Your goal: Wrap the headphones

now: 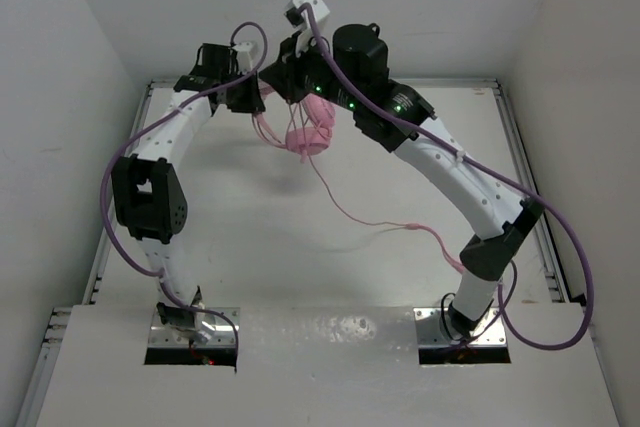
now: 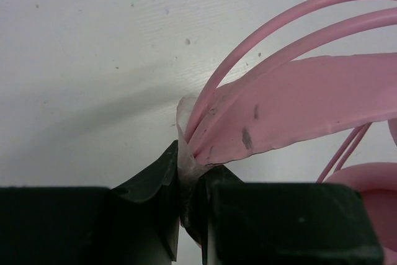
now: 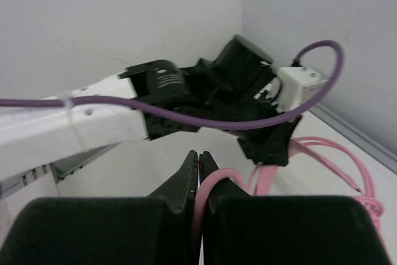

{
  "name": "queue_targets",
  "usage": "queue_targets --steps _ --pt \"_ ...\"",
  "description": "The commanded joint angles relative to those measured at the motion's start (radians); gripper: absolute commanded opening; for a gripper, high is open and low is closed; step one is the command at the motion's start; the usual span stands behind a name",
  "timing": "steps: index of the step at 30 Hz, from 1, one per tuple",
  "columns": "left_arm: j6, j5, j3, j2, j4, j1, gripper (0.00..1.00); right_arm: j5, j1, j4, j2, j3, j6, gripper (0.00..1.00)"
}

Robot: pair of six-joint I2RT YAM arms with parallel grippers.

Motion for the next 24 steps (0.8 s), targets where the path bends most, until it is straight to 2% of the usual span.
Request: queue_targets --steps 1,10,15,24 --pt "0.0 0.082 -0.011 -0.081 0.079 -0.007 0.0 0.013 -0.034 0.079 -0.017 0.018 0.032 0.0" --pt "-0.261 0.274 0.119 0.017 0.077 0.003 0.0 -0.126 -0.011 0.161 0.008 -0.123 0.135 0.0" --pt "-0.287 0.266 0.153 0.035 0.107 0.003 0.0 -0.149 -0.002 0.247 0.04 -0.113 0.239 0.0" --pt "-0.243 0.208 0.1 0.021 0.107 0.003 0.0 -0.091 -0.002 0.279 0.075 -0.049 0.239 0.0"
